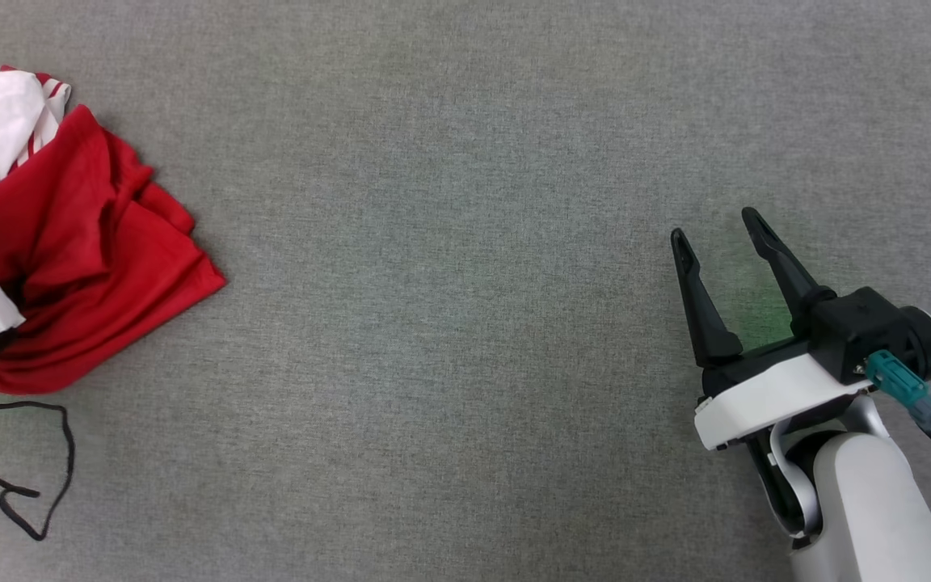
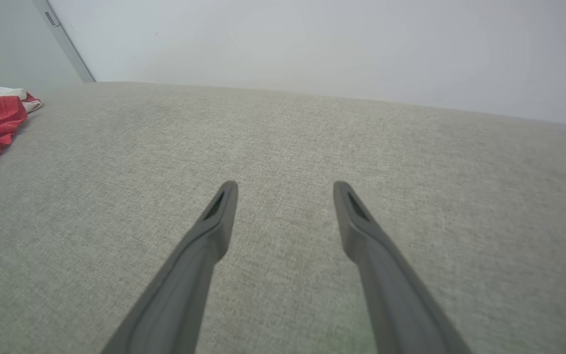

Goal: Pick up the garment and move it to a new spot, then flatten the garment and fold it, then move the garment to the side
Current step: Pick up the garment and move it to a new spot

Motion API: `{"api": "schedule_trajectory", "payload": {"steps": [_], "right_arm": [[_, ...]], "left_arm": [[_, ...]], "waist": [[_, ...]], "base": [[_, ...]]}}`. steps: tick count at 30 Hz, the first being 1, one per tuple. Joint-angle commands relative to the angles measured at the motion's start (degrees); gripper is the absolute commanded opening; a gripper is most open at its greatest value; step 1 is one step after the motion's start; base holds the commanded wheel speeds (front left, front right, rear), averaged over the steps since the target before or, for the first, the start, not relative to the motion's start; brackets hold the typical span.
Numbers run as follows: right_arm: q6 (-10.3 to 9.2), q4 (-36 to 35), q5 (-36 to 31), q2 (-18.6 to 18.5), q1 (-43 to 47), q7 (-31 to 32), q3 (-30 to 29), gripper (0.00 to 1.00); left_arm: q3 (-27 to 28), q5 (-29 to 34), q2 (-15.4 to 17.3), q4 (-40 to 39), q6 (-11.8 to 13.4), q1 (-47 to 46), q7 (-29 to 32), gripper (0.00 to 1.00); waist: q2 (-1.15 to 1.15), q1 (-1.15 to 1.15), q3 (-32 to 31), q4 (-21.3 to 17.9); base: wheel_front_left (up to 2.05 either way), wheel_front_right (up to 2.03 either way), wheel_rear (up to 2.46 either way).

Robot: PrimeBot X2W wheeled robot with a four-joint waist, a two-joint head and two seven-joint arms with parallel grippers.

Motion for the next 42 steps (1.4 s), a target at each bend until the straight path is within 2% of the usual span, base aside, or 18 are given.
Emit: {"api": "schedule_trajectory", "payload": {"steps": [1,9,14,23,33,42], "right_arm": [[-0.04,-0.1,-0.3,0.0,-0.8,0.1,-0.2,1.0],[-0.04,0.1,0.2,0.0,1.7,-0.5,-1.0,1.0],[-0.04,0.4,0.9,0.0,3.3,-0.7,-1.4,1.0],[-0.04,1.5,2.8,0.0,6.8,-1.0,-2.6,1.0],[-0.04,1.2,4.0,0.0,9.4,-0.7,-3.7,1.0],[-0.04,0.8,3.9,0.0,11.1,0.2,-5.0,1.0]], "left_arm": [[-1.5,0.0,-3.4,2.2,0.1,2.6,0.2,0.0],[-1.7,3.3,-0.1,-0.5,0.9,-0.4,-9.2,0.0],[-3.2,6.8,1.5,-2.9,0.8,-2.8,-18.0,0.0],[-7.9,13.1,1.8,-6.1,0.2,-8.5,-34.4,0.0],[-12.5,15.5,-3.1,-8.6,0.7,-10.7,-42.2,0.0],[-19.3,14.6,-13.0,-11.4,-0.6,-7.4,-46.2,0.0]], "waist": [[0.0,0.0,-0.5,0.1],[0.0,0.0,-5.5,1.0],[0.0,0.0,-9.8,1.8],[0.0,0.0,-17.2,2.2],[0.0,0.0,-21.1,-2.1],[0.0,0.0,-22.2,-9.5]], "base": [[0.0,0.0,0.0],[0.0,0.0,0.0],[0.0,0.0,0.0],[0.0,0.0,0.0],[0.0,0.0,0.0],[0.0,0.0,0.0]]}}
